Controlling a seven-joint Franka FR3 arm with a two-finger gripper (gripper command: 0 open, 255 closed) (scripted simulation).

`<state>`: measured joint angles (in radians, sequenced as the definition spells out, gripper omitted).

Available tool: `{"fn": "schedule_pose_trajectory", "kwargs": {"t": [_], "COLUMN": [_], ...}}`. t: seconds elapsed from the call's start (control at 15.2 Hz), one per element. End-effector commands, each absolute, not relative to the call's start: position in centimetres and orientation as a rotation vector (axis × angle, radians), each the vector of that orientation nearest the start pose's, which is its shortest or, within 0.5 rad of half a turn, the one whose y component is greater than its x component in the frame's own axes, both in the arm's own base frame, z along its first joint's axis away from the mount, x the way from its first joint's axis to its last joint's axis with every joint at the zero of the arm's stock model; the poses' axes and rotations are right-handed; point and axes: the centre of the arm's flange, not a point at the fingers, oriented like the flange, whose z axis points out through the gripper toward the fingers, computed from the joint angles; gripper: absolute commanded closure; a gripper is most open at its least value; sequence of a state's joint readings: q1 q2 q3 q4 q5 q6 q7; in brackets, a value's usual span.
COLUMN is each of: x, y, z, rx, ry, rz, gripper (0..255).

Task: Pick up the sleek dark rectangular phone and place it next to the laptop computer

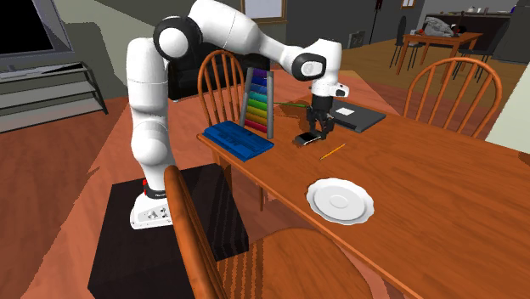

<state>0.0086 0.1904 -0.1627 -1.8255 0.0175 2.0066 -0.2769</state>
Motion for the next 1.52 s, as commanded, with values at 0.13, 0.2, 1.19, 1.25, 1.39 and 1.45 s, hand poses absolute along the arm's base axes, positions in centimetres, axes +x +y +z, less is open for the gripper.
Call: {"fn": "schedule_pose_trajectory", "kwargs": {"t": [0.13, 0.2, 1.19, 1.25, 1.39, 1.45], "x": [64.7, 65.8, 74.9, 74.9, 74.9, 74.9], "y": [-5.3, -4.5, 2.5, 2.5, 2.5, 2.5], "z": [42.9, 42.9, 39.8, 39.2, 38.2, 37.7], "rx": [-3.149, -3.149, -3.149, -3.149, -3.149, -3.149], "ry": [-0.185, -0.185, -0.185, -0.185, -0.185, -0.185], "rz": [0.015, 0.015, 0.015, 0.015, 0.015, 0.015], "gripper": [255, 255, 255, 255, 255, 255]}}
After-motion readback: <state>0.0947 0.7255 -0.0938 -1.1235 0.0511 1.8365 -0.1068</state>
